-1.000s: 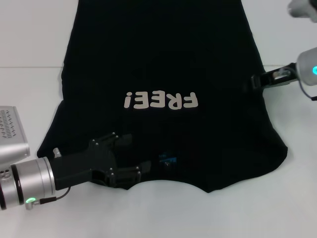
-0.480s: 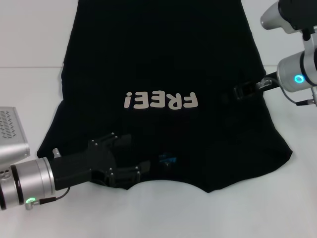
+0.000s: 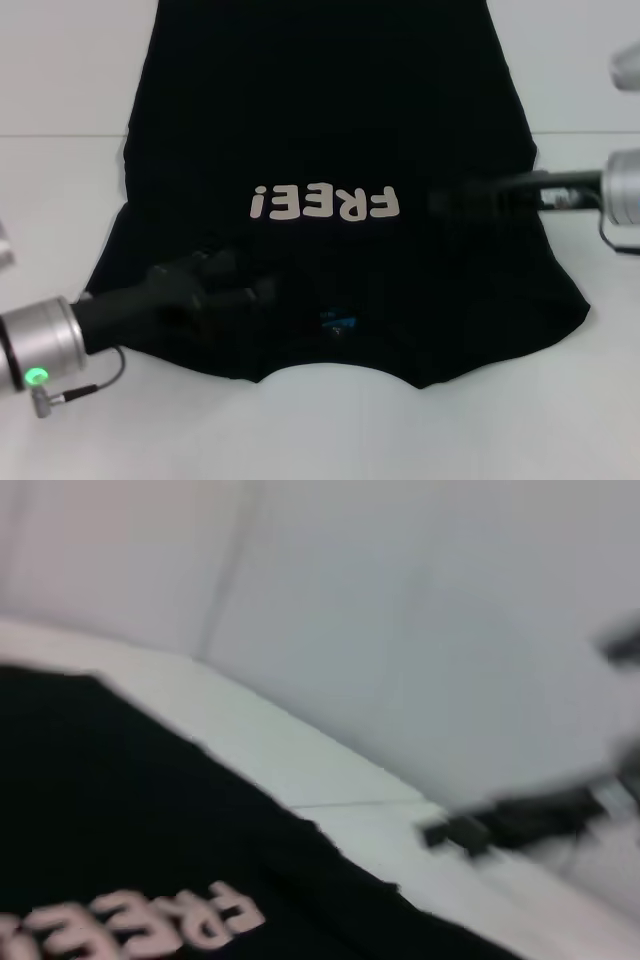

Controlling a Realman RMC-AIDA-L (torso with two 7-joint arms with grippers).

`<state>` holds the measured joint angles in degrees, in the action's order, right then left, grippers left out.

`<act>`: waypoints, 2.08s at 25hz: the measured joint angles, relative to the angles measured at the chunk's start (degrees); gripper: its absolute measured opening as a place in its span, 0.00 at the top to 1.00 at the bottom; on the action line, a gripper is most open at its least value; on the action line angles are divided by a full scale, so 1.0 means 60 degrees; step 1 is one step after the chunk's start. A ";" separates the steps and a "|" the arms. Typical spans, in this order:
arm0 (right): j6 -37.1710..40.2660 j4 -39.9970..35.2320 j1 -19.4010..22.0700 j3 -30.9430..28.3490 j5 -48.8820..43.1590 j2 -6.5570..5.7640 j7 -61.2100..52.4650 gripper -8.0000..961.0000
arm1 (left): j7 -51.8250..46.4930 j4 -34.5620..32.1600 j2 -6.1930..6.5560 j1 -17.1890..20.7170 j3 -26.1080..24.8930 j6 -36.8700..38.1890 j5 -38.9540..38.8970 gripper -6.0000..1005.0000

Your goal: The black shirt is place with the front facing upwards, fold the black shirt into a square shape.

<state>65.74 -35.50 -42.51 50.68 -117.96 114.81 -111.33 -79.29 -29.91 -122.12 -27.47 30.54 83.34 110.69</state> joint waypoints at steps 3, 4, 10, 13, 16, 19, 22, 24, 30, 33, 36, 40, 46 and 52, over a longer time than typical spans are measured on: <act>0.0648 0.0066 0.0662 -0.0061 0.0795 0.0078 0.1850 0.24 | -0.1926 0.0004 0.0347 -0.0028 -0.0038 0.0038 -0.0011 0.11; 0.0885 0.0065 0.0869 -0.0065 0.1015 0.0140 0.2571 0.20 | -0.2596 0.0025 0.0482 -0.0035 -0.0034 0.0082 -0.0009 0.11; 0.1351 0.0058 0.1874 -0.0085 0.2043 0.0765 0.6153 0.07 | -0.6838 -0.0195 0.1162 0.0029 0.0000 0.0320 0.0418 0.11; 0.1315 0.0357 0.1867 -0.0012 0.2031 0.0815 0.6736 0.01 | -0.8254 -0.0264 0.1426 -0.0007 -0.0005 0.0408 0.0919 0.11; 0.1299 0.0593 0.1825 0.0018 0.2003 0.0817 0.7193 0.00 | -1.0347 -0.0717 0.1739 0.0014 -0.0146 0.0572 0.1577 0.11; 0.1337 0.0759 0.1825 0.0056 0.2001 0.0819 0.7652 0.00 | -1.1503 -0.1381 0.1790 0.0096 -0.0288 0.0454 0.2057 0.11; 0.1324 0.0929 0.1851 0.0102 0.1958 0.0823 0.8021 0.00 | -1.2373 -0.1606 0.1980 -0.0094 -0.0301 0.0313 0.3032 0.11; 0.1299 0.0987 0.1859 0.0173 0.1943 0.0824 0.8187 0.00 | -1.2771 -0.1581 0.2104 -0.0307 -0.0376 0.0244 0.3640 0.11; 0.1348 0.1008 0.1921 0.0552 0.1941 0.0830 0.8411 0.00 | -1.3170 -0.1310 0.2284 -0.0665 -0.0643 -0.0149 0.4413 0.11; 0.1375 0.1009 0.1934 0.0671 0.1941 0.0831 0.8422 0.00 | -1.3210 -0.1041 0.2289 -0.0716 -0.0611 -0.0561 0.4518 0.11; 0.1390 0.1009 0.1937 0.0835 0.1942 0.0831 0.8425 0.00 | -1.3208 -0.0836 0.2293 -0.0749 -0.0590 -0.0865 0.4575 0.11; 0.1381 0.1009 0.1942 0.0969 0.1942 0.0832 0.8476 0.00 | -1.3144 -0.0672 0.2297 -0.0777 -0.0583 -0.1163 0.4665 0.11; 0.1341 0.1009 0.1937 0.1165 0.1949 0.0831 0.8541 0.00 | -1.3039 -0.0537 0.2303 -0.0832 -0.0578 -0.1248 0.4690 0.11; 0.1332 0.1009 0.1910 0.1188 0.1951 0.0831 0.8546 0.00 | -1.3009 -0.0404 0.2307 -0.0935 -0.0578 -0.1398 0.4700 0.11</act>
<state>73.73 -29.44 -31.04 57.81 -106.26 119.80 -60.05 -157.35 -32.33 -108.28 -33.07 27.07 74.96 138.89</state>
